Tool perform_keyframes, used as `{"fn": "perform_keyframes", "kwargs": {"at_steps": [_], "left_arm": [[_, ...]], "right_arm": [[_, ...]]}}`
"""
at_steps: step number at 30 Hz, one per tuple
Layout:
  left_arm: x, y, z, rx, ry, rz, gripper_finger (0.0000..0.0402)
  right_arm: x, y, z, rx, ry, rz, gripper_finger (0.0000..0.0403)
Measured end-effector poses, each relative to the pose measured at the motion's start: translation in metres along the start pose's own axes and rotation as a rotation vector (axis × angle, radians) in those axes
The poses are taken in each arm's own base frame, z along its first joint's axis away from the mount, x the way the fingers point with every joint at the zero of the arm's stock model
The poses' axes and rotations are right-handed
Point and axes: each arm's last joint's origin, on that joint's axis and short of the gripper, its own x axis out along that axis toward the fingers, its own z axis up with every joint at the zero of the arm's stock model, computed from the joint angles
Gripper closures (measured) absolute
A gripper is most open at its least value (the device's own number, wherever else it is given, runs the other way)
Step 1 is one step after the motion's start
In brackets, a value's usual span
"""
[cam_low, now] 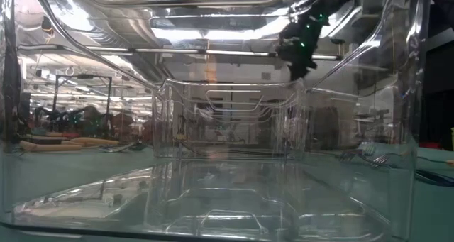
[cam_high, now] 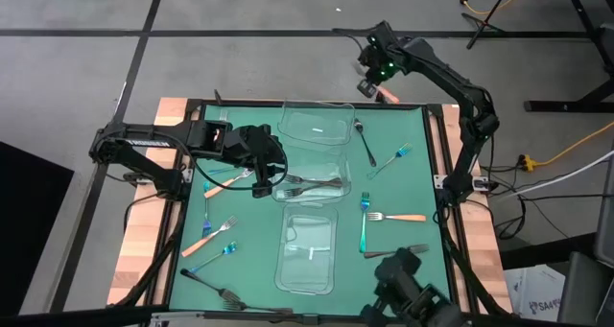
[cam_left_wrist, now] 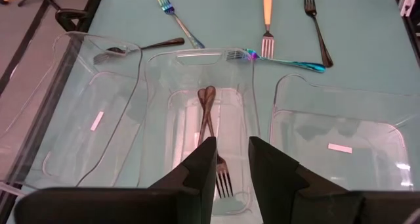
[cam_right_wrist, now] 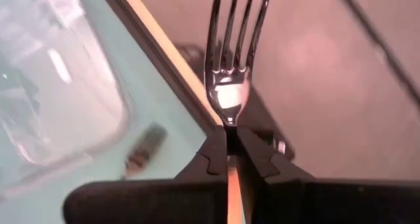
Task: Sort silverware by color (type)
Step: Put the yellow fork into the top transparent bin
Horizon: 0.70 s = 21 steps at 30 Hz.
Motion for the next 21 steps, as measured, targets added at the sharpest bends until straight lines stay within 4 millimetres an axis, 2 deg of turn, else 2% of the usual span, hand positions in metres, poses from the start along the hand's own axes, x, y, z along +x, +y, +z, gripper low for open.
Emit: {"fn": "perform_keyframes", "kwargs": {"at_steps": [7,14,21], "left_arm": [[-0.001,-0.009,-0.001,-0.001,-0.001,-0.026,0.0318],[-0.003,-0.020,-0.002,0.028,-0.002,-0.057,0.0318],[-0.005,-0.029,-0.003,0.048,-0.007,-0.081,0.0318]], "right_arm": [[-0.019,0.050,0.034,-0.145,-0.202,0.025,0.0402],[-0.026,0.107,0.054,-0.308,-0.369,0.111,0.0401],[-0.007,0.148,0.064,-0.381,-0.419,0.183,0.0402]]}}
